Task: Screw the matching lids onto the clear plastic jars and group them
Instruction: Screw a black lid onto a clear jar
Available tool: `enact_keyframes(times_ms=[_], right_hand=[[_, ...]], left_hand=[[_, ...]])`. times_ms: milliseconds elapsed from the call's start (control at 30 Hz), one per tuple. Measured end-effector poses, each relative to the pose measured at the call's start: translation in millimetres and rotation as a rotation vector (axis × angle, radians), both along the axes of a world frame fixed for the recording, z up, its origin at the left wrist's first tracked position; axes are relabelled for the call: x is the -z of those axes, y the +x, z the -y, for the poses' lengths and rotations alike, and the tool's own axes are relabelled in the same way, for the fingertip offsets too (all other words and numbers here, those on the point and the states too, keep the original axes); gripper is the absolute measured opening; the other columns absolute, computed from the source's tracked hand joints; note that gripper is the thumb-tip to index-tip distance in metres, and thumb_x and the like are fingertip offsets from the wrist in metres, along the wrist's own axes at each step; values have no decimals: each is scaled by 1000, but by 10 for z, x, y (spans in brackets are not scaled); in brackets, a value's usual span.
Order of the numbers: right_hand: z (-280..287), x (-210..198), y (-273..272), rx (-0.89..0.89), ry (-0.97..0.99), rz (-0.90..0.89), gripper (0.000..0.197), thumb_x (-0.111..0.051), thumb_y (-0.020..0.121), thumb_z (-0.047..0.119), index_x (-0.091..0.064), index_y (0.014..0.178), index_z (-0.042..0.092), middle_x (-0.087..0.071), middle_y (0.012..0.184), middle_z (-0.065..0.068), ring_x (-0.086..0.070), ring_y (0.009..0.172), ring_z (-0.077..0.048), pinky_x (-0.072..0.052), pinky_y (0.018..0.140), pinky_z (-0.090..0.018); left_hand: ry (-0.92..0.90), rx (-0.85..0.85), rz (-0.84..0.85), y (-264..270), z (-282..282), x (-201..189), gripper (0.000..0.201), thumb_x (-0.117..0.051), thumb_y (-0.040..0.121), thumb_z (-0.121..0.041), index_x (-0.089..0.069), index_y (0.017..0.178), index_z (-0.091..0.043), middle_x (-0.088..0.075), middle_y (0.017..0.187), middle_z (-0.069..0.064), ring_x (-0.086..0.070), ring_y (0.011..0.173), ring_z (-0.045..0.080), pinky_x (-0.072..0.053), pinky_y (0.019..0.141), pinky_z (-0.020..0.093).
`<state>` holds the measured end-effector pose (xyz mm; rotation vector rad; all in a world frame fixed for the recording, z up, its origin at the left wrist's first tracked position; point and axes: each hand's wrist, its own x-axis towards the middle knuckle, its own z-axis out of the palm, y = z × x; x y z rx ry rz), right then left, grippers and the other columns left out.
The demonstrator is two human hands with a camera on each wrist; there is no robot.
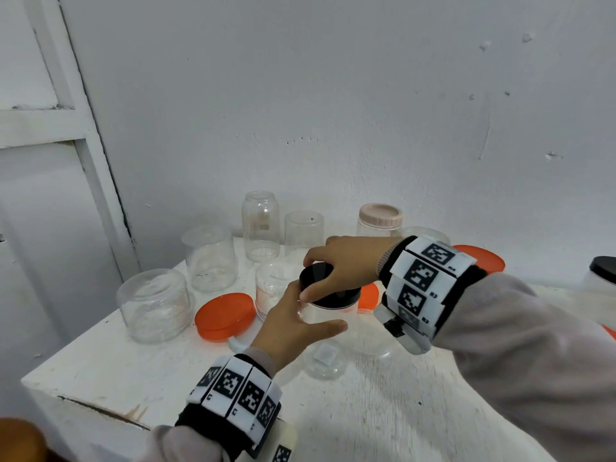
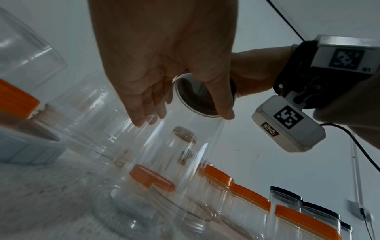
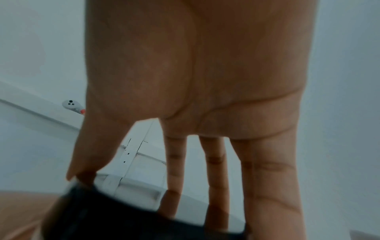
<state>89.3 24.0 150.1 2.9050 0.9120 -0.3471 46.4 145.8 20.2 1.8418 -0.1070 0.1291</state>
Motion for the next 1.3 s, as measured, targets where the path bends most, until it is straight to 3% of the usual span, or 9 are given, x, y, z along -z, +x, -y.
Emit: enact_keyframes(times_ms=[200, 367, 467, 600, 700, 967, 1067, 1167, 1300], right_hand=[[88, -108, 14, -55, 25, -172, 72, -74, 76, 43, -37, 137, 50, -37, 134, 14, -40, 125, -15, -42, 101, -38], [55, -25, 28, -5, 32, -64, 72, -63, 75, 67, -41, 137, 39, -42, 118, 9, -48, 111, -16, -46, 87, -33], [8, 54, 20, 42, -12, 42, 77, -50, 75, 79, -40, 134, 31, -44, 114, 4, -50, 98, -18, -43, 76, -31], [77, -11, 38, 7, 73, -110, 79, -68, 75, 61, -31, 141, 43, -40, 134, 7, -44, 115, -15, -43, 94, -35], [119, -64, 30, -60, 127, -171, 70, -74, 76, 44, -39, 137, 46, -39, 133, 13, -41, 123, -12, -43, 100, -34], [47, 65, -1, 30, 52, 34, 74, -53, 77, 74, -40, 137, 32, -42, 126, 3, -49, 109, -19, -45, 87, -33], [63, 16, -7, -1, 54, -86, 80, -65, 77, 62, -28, 144, 41, -35, 138, 5, -40, 125, -20, -42, 101, -41], [100, -55, -10, -59, 71, -155, 74, -71, 79, 44, -33, 142, 45, -35, 137, 10, -40, 126, -16, -43, 102, -39], [88, -17, -12, -32, 73, -81, 68, -64, 79, 60, -39, 139, 39, -42, 130, 7, -45, 118, -16, -44, 95, -34]], left_hand=[[-11, -15, 0, -3, -1, 5, 80, -86, 65, -33, -39, 130, -34, -51, 123, -23, -45, 119, 2, -36, 98, 21], [-13, -4, -2, -4, 4, 1, 76, -86, 67, -33, -40, 127, -38, -51, 120, -25, -47, 113, -4, -37, 87, 14], [-10, -6, -10, -7, 5, -6, 76, -85, 67, -32, -41, 129, -36, -52, 123, -22, -46, 116, 0, -36, 93, 19], [-11, -8, -6, -22, 9, -19, 78, -85, 67, -33, -40, 131, -34, -51, 123, -22, -46, 114, -1, -34, 92, 18], [-13, -11, -6, -22, 13, -23, 80, -85, 67, -33, -39, 133, -32, -50, 120, -24, -44, 114, 0, -34, 93, 19], [-14, 0, 0, -12, 7, -14, 74, -84, 68, -32, -38, 124, -42, -49, 116, -29, -42, 104, -16, -35, 91, 18], [4, -4, 2, -20, 3, -12, 76, -84, 67, -35, -39, 127, -39, -50, 119, -26, -44, 106, -8, -35, 89, 17], [-4, -6, 5, -18, 6, -9, 74, -85, 67, -34, -39, 125, -38, -49, 118, -27, -44, 105, -10, -34, 91, 17], [1, -1, 11, -16, 7, -9, 72, -84, 68, -33, -38, 123, -42, -48, 115, -31, -42, 103, -15, -35, 80, 9]])
